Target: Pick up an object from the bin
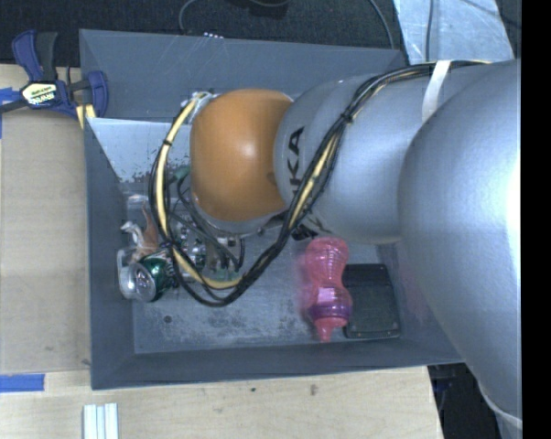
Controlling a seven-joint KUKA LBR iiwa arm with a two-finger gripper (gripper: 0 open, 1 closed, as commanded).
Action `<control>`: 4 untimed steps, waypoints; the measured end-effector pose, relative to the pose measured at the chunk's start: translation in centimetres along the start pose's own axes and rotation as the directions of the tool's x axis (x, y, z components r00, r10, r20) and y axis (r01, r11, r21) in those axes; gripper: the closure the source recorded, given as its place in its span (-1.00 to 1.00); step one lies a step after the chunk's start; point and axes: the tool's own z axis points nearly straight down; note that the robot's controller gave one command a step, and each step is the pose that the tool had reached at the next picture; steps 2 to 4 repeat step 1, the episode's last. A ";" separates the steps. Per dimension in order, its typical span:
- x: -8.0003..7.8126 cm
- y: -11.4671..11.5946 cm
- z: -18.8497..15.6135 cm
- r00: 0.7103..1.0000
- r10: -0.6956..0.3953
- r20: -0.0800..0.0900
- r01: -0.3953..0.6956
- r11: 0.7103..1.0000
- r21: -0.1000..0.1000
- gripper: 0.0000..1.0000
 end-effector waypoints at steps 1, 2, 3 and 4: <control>-0.2 -0.1 -6.1 1.000 0.012 0.003 -0.012 1.000 -0.001 1.00; -0.2 -0.1 -6.1 1.000 0.012 0.003 -0.012 1.000 -0.001 1.00; -0.2 -0.1 -6.1 1.000 0.012 0.003 -0.012 1.000 -0.001 1.00; -0.2 -0.1 -6.1 1.000 0.012 0.003 -0.012 1.000 -0.001 1.00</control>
Offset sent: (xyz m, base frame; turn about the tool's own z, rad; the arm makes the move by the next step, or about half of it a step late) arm 0.0187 -0.0038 0.0407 0.0123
